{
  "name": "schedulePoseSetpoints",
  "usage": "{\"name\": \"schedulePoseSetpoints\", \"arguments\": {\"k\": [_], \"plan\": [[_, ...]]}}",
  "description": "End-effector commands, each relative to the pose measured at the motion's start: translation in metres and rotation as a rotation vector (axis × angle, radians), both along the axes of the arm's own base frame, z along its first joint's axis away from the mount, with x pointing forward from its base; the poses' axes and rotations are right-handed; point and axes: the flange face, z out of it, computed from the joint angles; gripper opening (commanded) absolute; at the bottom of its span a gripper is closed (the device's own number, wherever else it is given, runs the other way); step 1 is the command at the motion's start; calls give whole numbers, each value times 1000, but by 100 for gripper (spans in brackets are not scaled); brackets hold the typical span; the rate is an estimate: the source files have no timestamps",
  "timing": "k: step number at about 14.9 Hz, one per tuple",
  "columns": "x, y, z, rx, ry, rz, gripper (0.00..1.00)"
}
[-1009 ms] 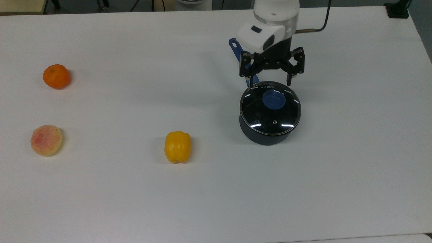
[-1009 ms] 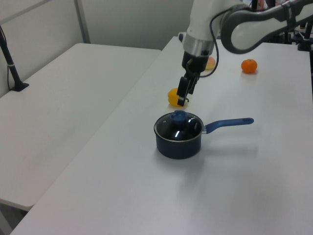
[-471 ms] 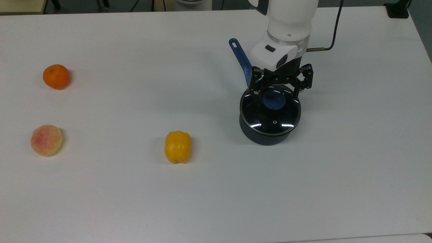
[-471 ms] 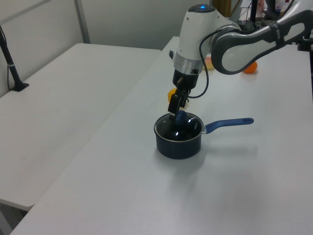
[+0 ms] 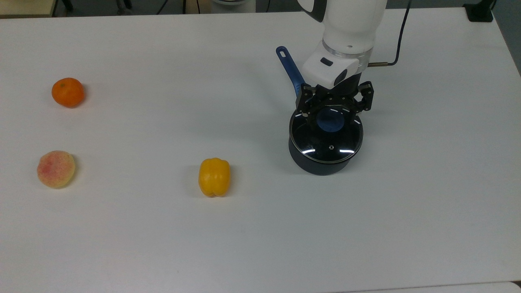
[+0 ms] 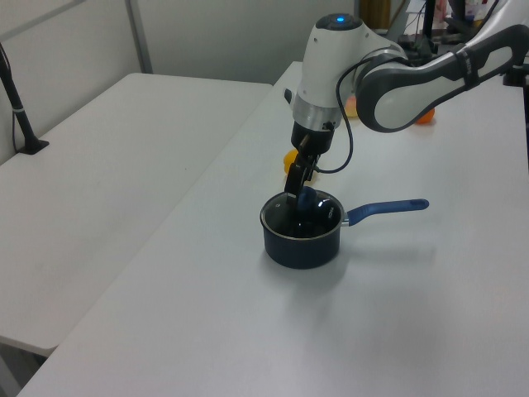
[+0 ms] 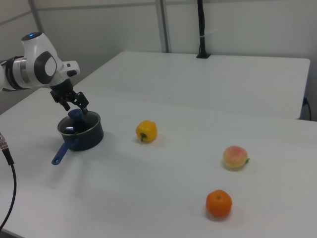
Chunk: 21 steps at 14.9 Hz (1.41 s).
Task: Open lid
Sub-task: 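Lower the gripper and close it on the blue lid knob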
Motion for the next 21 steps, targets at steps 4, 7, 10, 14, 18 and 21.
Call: {"name": "schedulePoseSetpoints", "arguments": {"k": [4,7,10,14,18,21], "plan": [[-2,16,-13,-42,-13,23,99],[-4,19,-12,-37,-11,26,48],[-6,21,-7,-34,-15,31,34],[-7,16,8,-30,-27,29,34],[-11,7,36,-21,-45,18,33],[-22,-18,76,-27,-36,4,33]]}}
